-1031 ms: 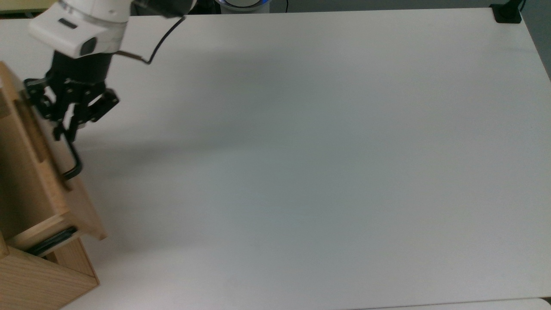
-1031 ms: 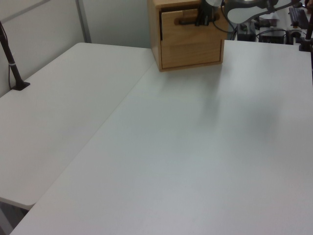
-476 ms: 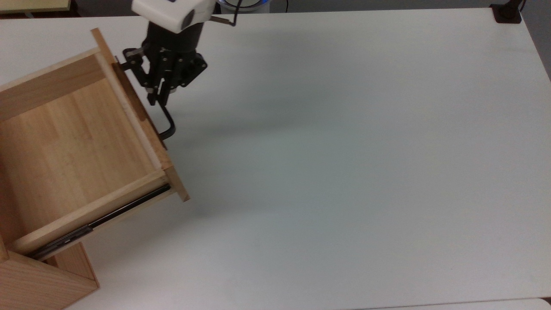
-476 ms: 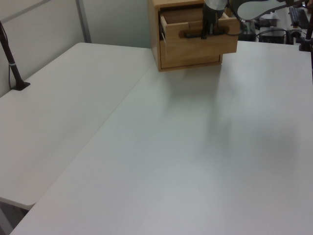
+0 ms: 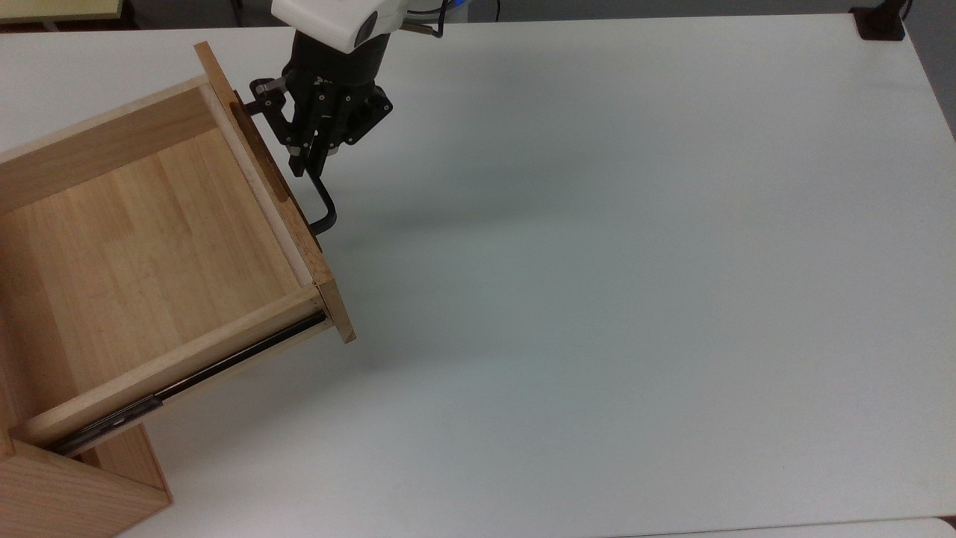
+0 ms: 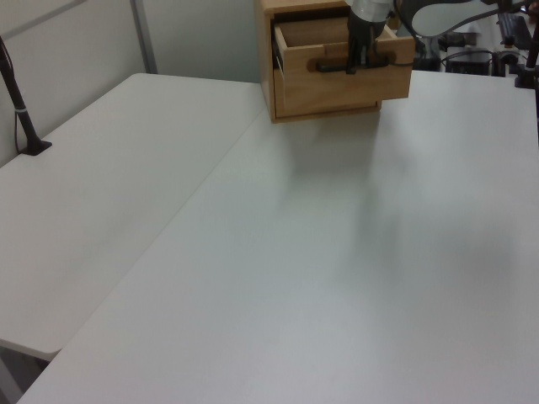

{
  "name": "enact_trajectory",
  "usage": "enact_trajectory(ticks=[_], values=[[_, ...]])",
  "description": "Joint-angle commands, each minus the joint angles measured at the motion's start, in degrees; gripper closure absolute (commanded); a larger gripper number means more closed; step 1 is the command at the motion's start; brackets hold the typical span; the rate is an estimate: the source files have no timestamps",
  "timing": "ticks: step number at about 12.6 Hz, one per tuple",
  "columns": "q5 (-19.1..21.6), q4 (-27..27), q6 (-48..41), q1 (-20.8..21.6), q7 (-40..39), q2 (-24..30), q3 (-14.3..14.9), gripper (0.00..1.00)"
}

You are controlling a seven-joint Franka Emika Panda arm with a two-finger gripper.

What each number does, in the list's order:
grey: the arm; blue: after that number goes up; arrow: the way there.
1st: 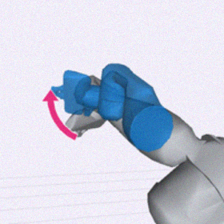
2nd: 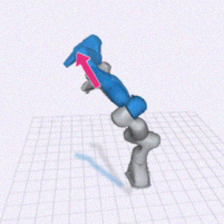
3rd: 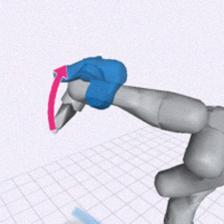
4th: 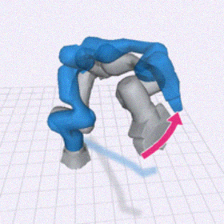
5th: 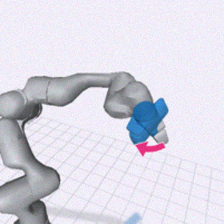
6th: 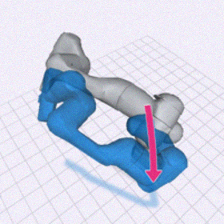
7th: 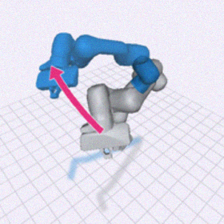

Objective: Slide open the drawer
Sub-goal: 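Pull the gripped handle away from the cabinet, sliding the drawer out, then open the gripper, release the handle and lift away from the drawer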

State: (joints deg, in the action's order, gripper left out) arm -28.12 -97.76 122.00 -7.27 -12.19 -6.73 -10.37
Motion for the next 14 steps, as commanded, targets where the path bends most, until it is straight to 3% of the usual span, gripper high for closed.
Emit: enact_trajectory(ticks=[1,4,7,10,14], values=[[5.1,-0.4,-2.8,1.0,3.1,3.2,-0.4,0.02],[8.5,-0.1,-3.7,0.9,5.9,4.4,-0.3,0.00],[24.2,6.6,-23.3,0.5,16.6,5.5,0.4,0.00],[28.9,6.4,-25.8,-0.1,22.3,5.6,1.0,0.00],[29.3,5.1,-26.2,-0.5,22.4,5.5,2.9,0.00]])
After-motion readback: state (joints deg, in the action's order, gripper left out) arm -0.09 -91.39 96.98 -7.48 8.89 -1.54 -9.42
